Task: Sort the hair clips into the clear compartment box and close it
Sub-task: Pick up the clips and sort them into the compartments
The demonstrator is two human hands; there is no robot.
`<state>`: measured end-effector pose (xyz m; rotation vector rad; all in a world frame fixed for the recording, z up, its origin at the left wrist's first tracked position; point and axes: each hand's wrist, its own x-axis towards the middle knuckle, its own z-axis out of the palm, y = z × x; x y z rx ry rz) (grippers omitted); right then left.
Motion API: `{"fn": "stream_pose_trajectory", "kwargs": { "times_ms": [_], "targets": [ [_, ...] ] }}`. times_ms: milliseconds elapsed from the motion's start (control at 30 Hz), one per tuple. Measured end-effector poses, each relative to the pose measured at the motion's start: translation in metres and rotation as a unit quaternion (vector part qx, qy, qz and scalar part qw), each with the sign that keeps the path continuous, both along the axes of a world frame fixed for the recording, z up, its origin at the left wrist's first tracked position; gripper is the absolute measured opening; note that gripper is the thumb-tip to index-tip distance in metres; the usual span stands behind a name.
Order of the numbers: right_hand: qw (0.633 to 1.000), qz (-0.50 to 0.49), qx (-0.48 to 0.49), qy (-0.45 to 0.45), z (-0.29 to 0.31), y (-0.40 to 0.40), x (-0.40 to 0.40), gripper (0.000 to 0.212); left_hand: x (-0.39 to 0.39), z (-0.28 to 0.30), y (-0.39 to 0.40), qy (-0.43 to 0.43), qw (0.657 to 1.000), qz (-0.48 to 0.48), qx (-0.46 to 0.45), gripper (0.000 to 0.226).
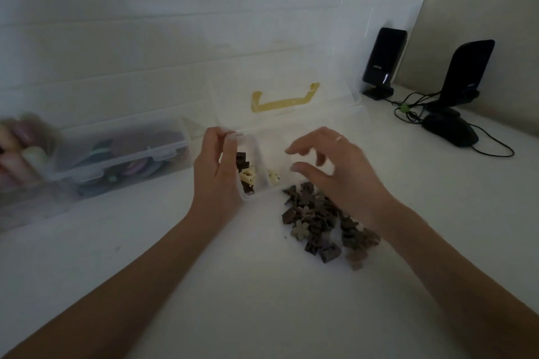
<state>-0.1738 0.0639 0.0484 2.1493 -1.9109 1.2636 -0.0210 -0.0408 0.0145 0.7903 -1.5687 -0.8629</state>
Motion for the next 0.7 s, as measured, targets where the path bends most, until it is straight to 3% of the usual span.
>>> {"fn": "stream_pose_trajectory", "kwargs": {
  "times_ms": [100, 200, 300, 700],
  "targets": [
    [0.995, 0.039, 0.09, -0.029, 0.014, 0.017, -0.024, 0.01, 0.0, 0.002, -0.001, 0.004, 1.0, -0.001, 0.005, 0.012],
    [0.982, 0.058, 0.172, 0.055, 0.017, 0.021, -0.034, 0.013, 0.0, 0.003, -0.001, 0.0, 1.0, -0.007, 0.004, 0.013],
    [0.97, 0.023, 0.198, 0.137, 0.013, 0.02, -0.035, 0.017, 0.002, 0.003, 0.0, -0.005, 1.0, -0.005, 0.005, 0.013],
    [0.944, -0.041, 0.201, 0.257, -0.005, 0.016, -0.008, 0.033, -0.001, -0.003, -0.003, 0.005, 1.0, -0.003, -0.005, 0.011]
  ]
}}
